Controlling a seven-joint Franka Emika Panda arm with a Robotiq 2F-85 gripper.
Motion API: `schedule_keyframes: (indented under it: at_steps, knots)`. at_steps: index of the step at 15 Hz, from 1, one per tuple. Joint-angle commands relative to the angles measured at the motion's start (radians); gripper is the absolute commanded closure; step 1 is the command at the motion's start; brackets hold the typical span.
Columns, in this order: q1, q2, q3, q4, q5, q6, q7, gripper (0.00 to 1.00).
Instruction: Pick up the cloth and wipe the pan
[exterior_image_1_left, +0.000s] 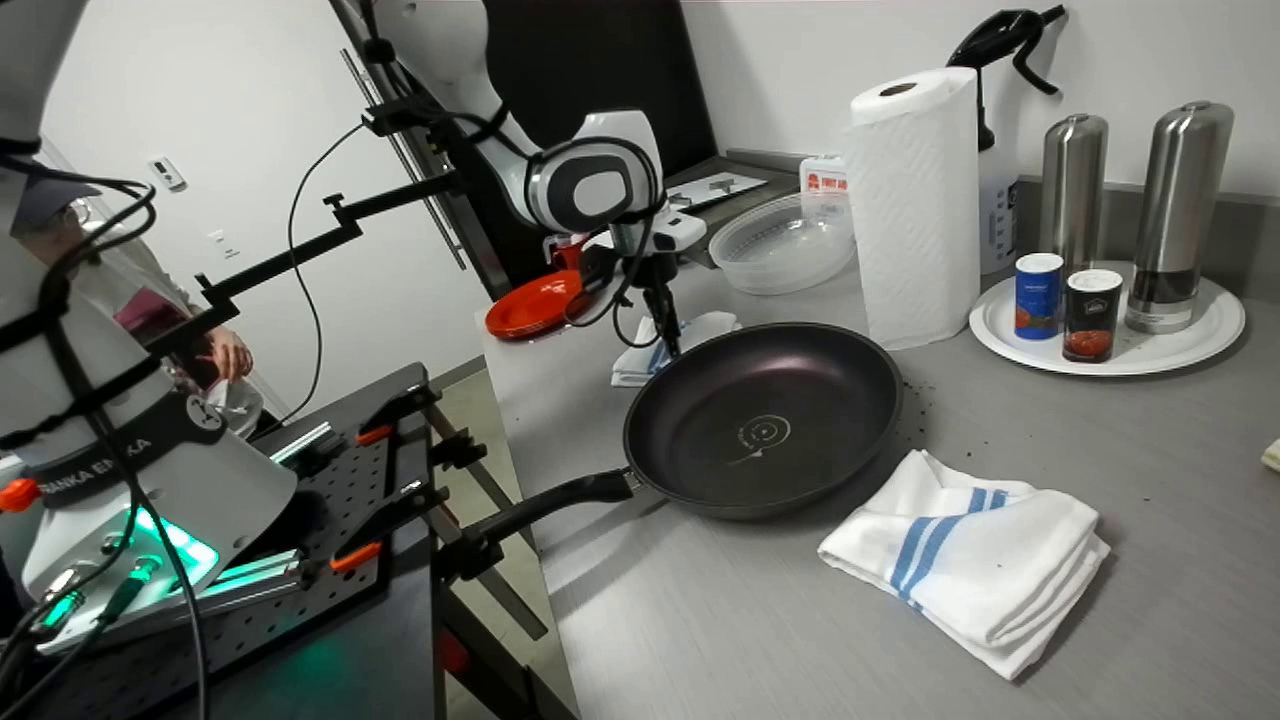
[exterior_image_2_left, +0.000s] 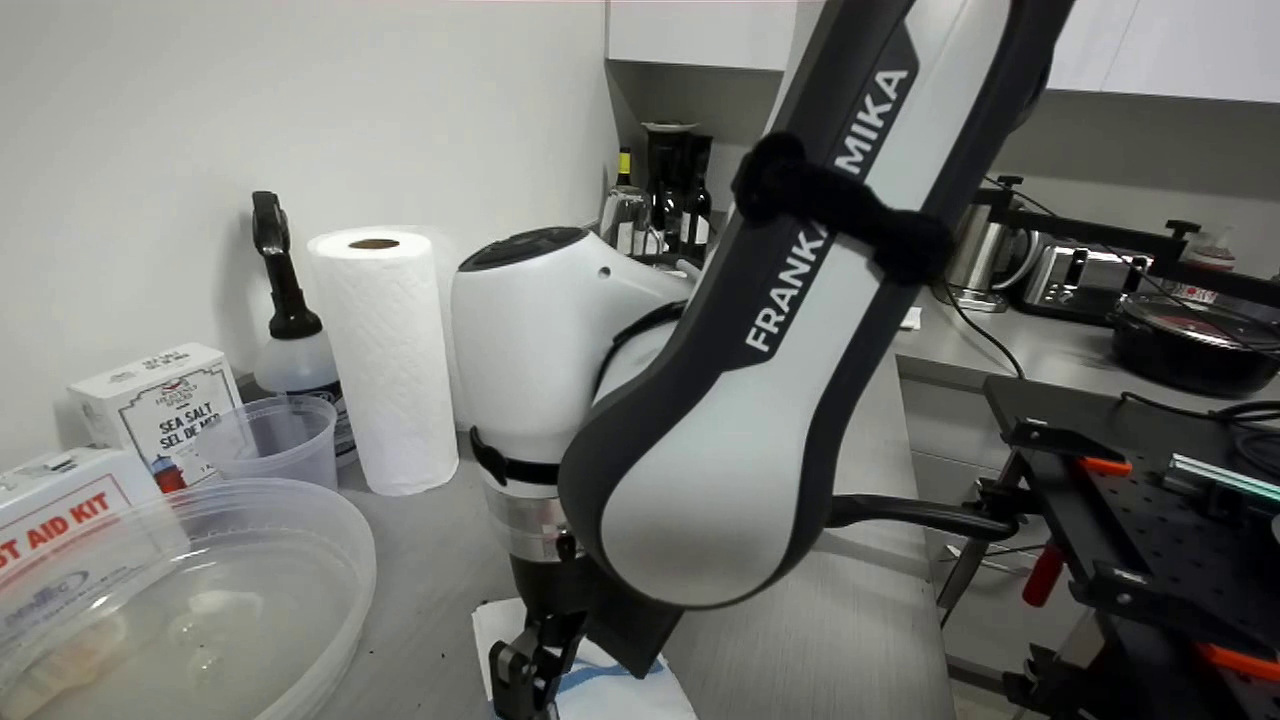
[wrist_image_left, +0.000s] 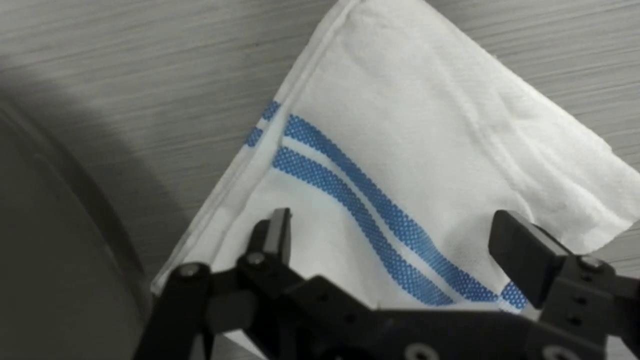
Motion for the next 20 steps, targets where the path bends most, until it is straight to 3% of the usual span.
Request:
schedule_keyframes:
  at_steps: [1,4,5,16,20]
  knots:
    - [0.031,0.021,-0.011,-0.002,0.016,0.078,0.020,0.00]
    - [0.040,0.031,-0.013,-0.001,0.019,0.100,0.015,0.00]
    - [0.039,0.032,-0.013,-0.001,0.020,0.095,0.012,0.22]
    - [0.036,0.018,-0.019,-0.009,0.029,0.082,0.018,0.99]
    - [0.033,0.016,-0.017,-0.012,0.031,0.079,0.017,0.96]
